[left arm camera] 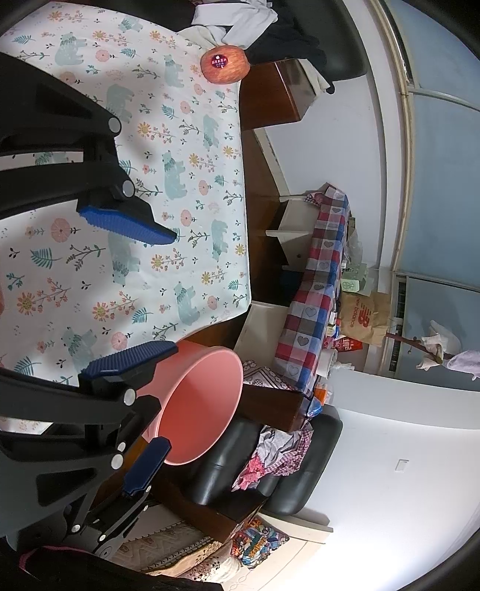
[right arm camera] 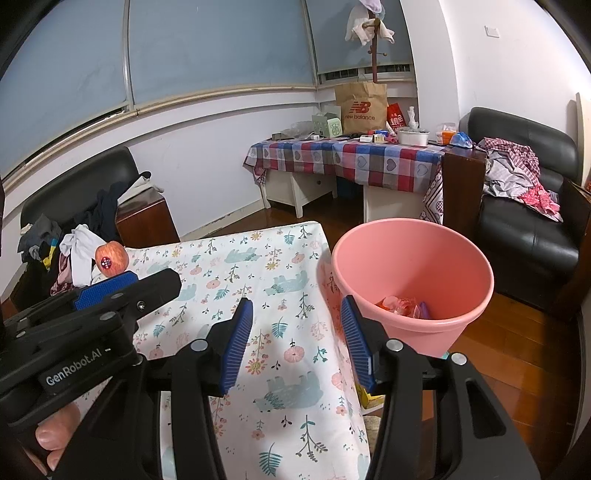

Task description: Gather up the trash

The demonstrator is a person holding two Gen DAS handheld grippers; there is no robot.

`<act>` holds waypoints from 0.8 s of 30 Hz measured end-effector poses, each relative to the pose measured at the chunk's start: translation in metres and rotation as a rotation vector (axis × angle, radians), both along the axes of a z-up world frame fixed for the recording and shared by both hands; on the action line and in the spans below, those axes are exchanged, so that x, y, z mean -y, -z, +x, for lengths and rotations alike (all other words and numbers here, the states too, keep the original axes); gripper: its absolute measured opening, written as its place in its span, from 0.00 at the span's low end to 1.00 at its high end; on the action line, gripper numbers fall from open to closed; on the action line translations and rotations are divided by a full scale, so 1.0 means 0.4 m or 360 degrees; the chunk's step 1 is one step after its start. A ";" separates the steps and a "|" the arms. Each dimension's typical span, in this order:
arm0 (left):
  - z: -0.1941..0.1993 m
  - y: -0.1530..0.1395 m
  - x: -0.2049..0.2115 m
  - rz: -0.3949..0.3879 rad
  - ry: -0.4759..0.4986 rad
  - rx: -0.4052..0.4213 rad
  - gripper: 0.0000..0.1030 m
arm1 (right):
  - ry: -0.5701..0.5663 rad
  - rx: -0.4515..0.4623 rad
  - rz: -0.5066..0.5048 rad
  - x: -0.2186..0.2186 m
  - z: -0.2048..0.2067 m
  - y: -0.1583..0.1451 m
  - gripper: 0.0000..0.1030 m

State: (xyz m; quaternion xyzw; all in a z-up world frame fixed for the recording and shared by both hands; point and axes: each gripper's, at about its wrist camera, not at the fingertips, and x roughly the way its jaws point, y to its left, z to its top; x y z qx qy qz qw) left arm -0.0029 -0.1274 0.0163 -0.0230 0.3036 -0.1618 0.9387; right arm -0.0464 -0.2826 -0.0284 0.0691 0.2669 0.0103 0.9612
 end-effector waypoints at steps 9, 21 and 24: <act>0.003 0.003 -0.002 -0.0002 0.0000 -0.0005 0.52 | -0.0002 -0.0006 -0.0001 -0.005 0.001 0.007 0.49; 0.004 0.002 -0.002 -0.0003 -0.0001 -0.0007 0.50 | -0.0003 -0.0007 -0.0004 -0.011 0.002 0.011 0.49; 0.005 0.001 -0.002 -0.0001 -0.0001 -0.0006 0.50 | -0.0003 -0.0009 -0.0003 -0.011 0.002 0.011 0.49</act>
